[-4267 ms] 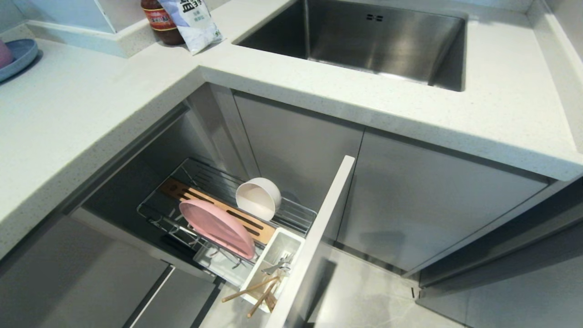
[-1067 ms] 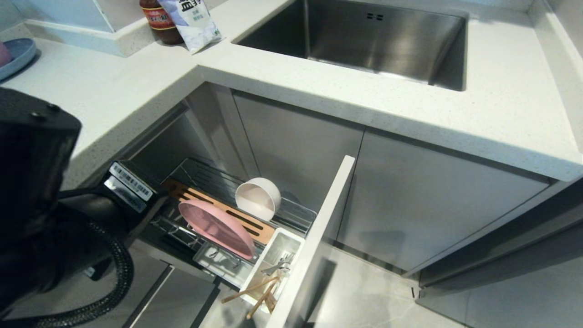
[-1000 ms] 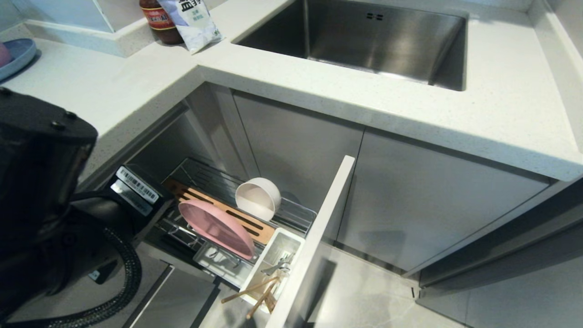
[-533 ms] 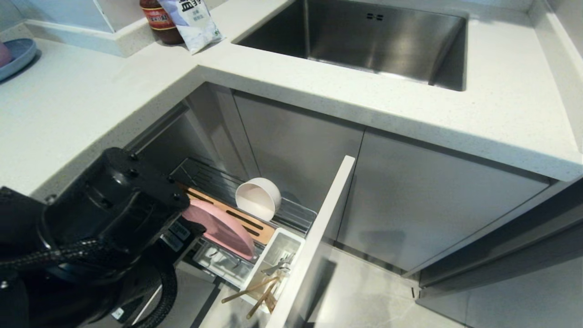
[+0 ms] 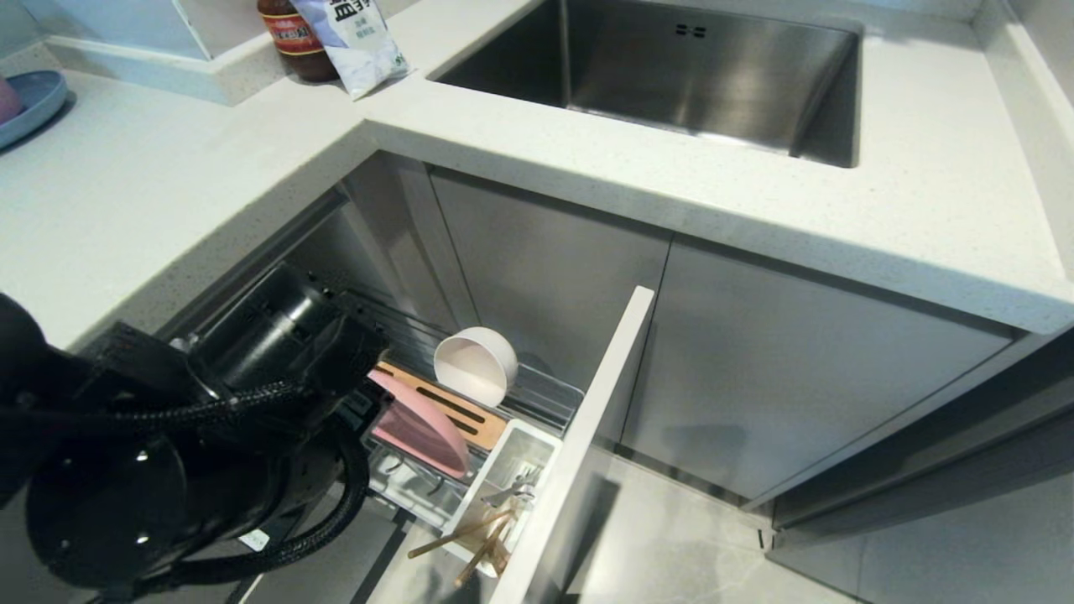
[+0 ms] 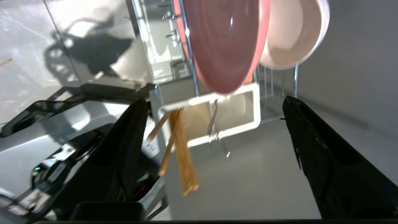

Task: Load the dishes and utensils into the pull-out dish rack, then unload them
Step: Take the plate out of the cupboard

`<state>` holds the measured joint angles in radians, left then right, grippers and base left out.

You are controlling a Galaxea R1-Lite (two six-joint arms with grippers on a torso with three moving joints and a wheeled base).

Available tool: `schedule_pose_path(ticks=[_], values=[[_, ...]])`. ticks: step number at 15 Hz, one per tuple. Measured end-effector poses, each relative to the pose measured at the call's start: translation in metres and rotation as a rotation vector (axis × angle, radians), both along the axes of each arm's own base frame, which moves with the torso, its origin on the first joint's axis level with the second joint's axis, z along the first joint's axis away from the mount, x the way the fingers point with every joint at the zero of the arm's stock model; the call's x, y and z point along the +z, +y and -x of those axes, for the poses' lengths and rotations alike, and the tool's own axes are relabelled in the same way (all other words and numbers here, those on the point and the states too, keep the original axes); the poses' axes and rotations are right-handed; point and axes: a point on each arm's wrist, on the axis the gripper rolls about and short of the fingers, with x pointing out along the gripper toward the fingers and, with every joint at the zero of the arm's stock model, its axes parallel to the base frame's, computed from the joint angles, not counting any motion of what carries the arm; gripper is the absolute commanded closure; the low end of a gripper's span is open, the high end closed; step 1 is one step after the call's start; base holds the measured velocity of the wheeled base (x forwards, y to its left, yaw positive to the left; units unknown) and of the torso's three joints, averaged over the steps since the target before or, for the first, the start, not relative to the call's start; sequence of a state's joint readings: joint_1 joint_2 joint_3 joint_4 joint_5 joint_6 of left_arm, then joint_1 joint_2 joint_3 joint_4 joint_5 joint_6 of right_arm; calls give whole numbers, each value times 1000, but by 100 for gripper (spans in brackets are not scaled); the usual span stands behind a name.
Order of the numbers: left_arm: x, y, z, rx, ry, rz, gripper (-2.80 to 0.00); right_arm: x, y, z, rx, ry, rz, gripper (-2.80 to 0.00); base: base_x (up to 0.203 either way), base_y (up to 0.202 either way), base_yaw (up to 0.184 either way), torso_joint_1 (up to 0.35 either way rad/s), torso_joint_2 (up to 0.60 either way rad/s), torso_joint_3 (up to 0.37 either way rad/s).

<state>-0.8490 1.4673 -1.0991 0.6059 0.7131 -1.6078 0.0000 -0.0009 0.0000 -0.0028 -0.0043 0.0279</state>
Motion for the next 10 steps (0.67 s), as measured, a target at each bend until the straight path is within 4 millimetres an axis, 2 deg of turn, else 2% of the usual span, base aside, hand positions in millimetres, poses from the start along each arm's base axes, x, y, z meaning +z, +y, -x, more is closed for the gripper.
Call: schedule_pose_path(ticks=[7, 10], values=[[-27, 0, -58, 62, 63, -8, -280, 0, 0, 0, 0, 0, 0, 0, 0, 0, 0, 0, 0, 0], [-34, -1, -74, 67, 94, 2, -280, 0, 0, 0, 0, 0, 0, 0, 0, 0, 0, 0, 0, 0]])
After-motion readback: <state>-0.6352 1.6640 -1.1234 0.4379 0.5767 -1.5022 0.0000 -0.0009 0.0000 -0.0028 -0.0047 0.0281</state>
